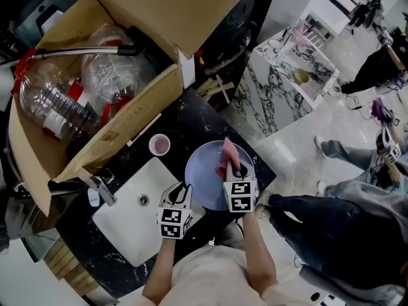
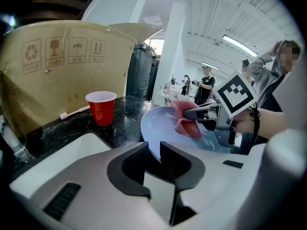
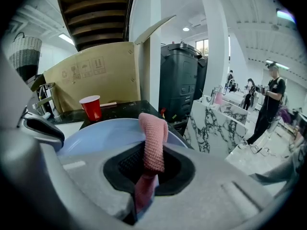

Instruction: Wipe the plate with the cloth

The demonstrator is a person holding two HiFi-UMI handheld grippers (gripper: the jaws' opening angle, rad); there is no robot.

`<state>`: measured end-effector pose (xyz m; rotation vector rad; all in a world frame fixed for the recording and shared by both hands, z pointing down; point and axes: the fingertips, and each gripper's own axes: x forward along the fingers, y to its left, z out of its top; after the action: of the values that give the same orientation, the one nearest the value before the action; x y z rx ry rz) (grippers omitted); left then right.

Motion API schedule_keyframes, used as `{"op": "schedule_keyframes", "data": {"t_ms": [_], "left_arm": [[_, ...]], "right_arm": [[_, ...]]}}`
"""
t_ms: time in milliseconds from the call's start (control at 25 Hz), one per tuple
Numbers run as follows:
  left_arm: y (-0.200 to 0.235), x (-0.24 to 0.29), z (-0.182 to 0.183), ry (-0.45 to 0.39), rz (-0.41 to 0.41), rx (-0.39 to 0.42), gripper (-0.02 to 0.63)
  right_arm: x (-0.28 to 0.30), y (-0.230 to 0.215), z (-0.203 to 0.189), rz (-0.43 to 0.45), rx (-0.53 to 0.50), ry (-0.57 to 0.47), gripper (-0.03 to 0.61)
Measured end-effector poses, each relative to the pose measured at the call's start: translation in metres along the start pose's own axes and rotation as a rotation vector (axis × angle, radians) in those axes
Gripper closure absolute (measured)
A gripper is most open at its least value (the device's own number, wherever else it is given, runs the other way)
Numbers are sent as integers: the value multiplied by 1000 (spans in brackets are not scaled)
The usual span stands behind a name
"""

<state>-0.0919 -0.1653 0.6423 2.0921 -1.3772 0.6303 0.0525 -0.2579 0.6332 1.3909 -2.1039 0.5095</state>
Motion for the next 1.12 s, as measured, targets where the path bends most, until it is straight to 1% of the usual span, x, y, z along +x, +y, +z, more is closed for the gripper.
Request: {"op": "schedule_keyframes", "data": {"t_ms": [400,520,680,880,1120], "left_arm": [[-4,-6,2,-20,-13,0,538],[-5,-8,2,-25,-16,-4,538],[-5,-10,4,-35,-16,-4,538],[-5,-13,4,-41,-16,-7,538],[-5,-12,2,-36,-13,-12,538]], "right_arm": [[-36,-17,10,-82,-10,-46,551],[-48,-15,12,-86,-6,-58,551],[-61,4,20,-46,-24,-83,551],[-68,39,26,37,-44,-104,551],[-63,73,24,122,-58,-93,551]]}}
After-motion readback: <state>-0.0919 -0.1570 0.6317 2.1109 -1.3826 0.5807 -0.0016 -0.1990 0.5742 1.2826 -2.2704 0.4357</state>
